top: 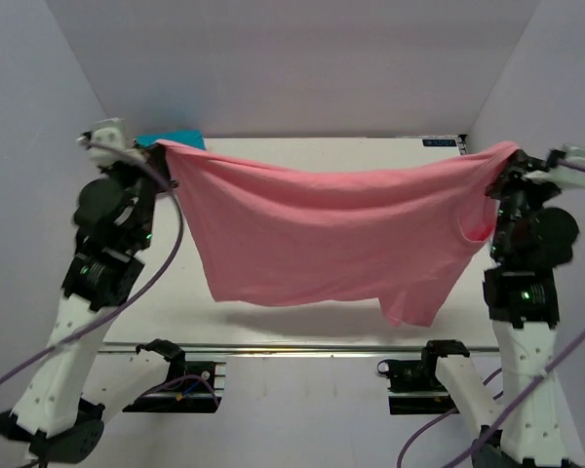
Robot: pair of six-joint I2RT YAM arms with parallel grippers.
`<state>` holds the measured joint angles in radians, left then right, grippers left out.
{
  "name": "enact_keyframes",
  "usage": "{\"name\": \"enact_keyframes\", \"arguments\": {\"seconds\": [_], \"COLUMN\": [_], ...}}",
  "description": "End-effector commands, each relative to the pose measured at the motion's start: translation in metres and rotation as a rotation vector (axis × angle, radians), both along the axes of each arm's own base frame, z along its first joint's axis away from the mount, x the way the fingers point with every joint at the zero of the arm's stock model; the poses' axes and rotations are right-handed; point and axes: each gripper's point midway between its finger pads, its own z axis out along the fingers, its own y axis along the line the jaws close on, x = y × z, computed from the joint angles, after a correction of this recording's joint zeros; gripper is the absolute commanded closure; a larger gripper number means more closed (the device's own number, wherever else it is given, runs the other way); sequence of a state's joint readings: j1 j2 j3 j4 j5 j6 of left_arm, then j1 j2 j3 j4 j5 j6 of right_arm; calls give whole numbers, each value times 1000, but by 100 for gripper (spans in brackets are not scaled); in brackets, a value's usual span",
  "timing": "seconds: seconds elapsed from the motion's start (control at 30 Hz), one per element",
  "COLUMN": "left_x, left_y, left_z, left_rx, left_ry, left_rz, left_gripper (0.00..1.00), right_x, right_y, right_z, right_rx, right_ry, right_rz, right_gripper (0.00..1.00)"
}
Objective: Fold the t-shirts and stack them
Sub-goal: Flatten out the tshirt
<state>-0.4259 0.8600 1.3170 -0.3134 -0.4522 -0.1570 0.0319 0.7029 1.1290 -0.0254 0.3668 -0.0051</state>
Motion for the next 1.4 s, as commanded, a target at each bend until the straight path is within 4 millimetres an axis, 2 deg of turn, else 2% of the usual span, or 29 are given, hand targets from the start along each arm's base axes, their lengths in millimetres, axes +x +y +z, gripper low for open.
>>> {"name": "enact_keyframes", "arguments": {"seconds": [0.0,0.1,0.2,0.27,0.33,0.37,0.43,0.5,0.57,0.6,0.67,0.7,0.73,0.77,0.8,0.83,0.87,0.9,0.93,0.97,1.0,1.03,1.07,1.1,1.13,1.17,1.2,1.27,1.37], "left_x": [48,80,105,130,146,164,180,205,229,240,264,272,291,296,302,314,319,323,333,334,339,339,341,341,342,342,342,345,348], "left_y": [-14,-21,-27,-32,-27,-21,-16,-18,-17,-23,-23,-26,-28,-24,-27,-30,-26,-27,-23,-26,-27,-23,-24,-26,-23,-23,-25,-21,-26], "left_z": [-62,-121,-160,-204,-233,-255,-278,-305,-308,-330,-329,-336,-343,-352,-358,-347,-371,-377,-369,-386,-385,-391,-387,-387,-391,-391,-391,-381,-345], "left_rx": [-7,34,66,87,98,91,98,110,110,129,127,127,120,127,129,119,128,132,121,129,115,112,109,106,99,99,97,84,65], "left_ry": [167,306,391,478,550,606,659,710,685,712,682,688,686,711,723,697,738,749,730,760,754,765,756,758,762,762,764,745,700], "left_rz": [54,109,137,168,217,263,300,303,295,273,255,246,243,253,244,243,247,248,256,243,246,244,244,232,222,222,212,210,185], "left_gripper": [100,100,100,100,100,100,100,100,100,100,100,100,100,100,100,100,100,100,100,100,99,94,71,58,46,31,5,0,0], "right_x": [44,77,111,135,151,170,186,208,229,237,255,267,273,277,291,295,299,309,313,318,324,326,329,331,337,336,335,337,331], "right_y": [6,9,14,14,10,9,5,4,6,7,11,11,11,11,10,10,8,-10,-12,-15,-16,-18,-19,-19,-18,-15,-15,-14,-11], "right_z": [-46,-98,-159,-198,-215,-241,-267,-277,-303,-302,-324,-315,-328,-344,-329,-343,-356,-352,-355,-359,-363,-365,-375,-377,-369,-375,-377,-365,-344], "right_rx": [57,89,104,116,119,117,120,115,112,103,95,92,95,94,95,93,89,95,97,89,90,89,91,94,96,102,104,111,126], "right_ry": [94,204,345,434,470,538,615,640,684,680,712,689,712,743,703,734,760,747,750,762,768,775,803,807,792,809,826,819,827], "right_rz": [34,43,60,50,26,17,-6,-11,-1,6,31,32,30,28,22,22,11,-32,-39,-51,-53,-61,-60,-59,-52,-39,-34,-28,-22], "right_gripper": [100,100,100,100,100,100,100,100,100,100,100,100,100,100,100,100,100,100,100,100,99,92,83,72,43,32,23,10,10]}}
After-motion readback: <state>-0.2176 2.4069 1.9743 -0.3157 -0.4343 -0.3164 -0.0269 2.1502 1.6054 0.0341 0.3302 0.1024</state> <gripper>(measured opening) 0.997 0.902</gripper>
